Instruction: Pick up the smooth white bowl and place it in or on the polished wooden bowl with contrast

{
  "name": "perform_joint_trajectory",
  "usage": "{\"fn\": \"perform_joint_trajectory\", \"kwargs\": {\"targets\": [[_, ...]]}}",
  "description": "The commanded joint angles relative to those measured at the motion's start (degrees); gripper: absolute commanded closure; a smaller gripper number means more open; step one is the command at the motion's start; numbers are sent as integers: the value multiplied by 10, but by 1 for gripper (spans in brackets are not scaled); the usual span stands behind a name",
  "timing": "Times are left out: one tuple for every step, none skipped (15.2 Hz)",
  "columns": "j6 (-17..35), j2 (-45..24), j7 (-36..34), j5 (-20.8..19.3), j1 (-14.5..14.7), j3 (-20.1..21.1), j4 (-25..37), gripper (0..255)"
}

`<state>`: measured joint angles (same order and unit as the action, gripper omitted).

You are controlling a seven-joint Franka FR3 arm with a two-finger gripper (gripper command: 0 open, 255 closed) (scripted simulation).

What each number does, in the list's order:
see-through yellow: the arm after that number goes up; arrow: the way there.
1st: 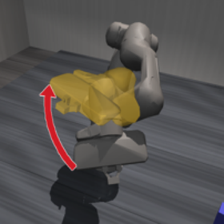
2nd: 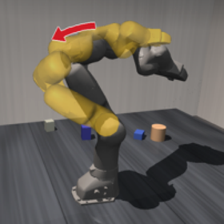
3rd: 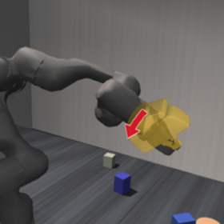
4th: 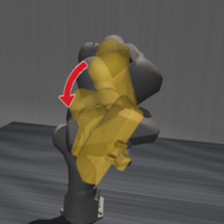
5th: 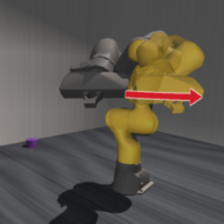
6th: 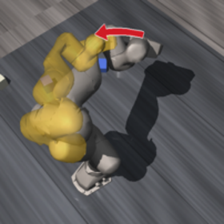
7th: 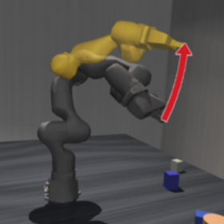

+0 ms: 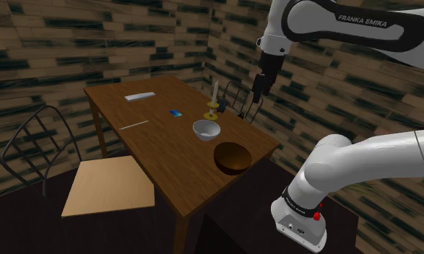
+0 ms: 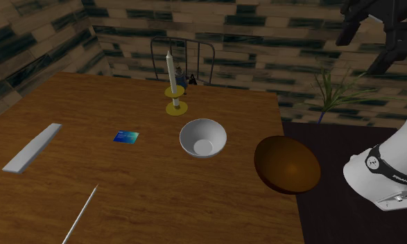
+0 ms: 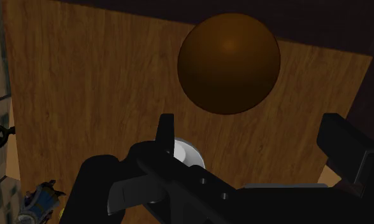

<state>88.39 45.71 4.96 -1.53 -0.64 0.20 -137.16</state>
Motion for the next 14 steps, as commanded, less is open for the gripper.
{"fn": "perform_joint_trajectory", "kwargs": {"targets": [[0,0,0,0,0,0,0,0],[17,-18,-2,0,0,1,-2,0],[34,-37,-3,0,1,3,-3,0],[51,-56,-5,0,1,4,-4,0],[67,-75,-7,0,1,6,-3,0],[83,-95,-8,-1,1,7,-2,0],[99,-116,-10,-1,1,9,0,0],[114,-137,-12,-2,1,10,2,0],[129,-158,-14,-3,1,11,6,0],[143,-180,-15,-3,1,13,10,0],[157,-202,-17,-4,1,14,15,0],[171,-224,-19,-5,1,15,21,0],[184,-247,-21,-7,1,17,28,0],[196,-269,-23,-8,1,18,35,0]]}}
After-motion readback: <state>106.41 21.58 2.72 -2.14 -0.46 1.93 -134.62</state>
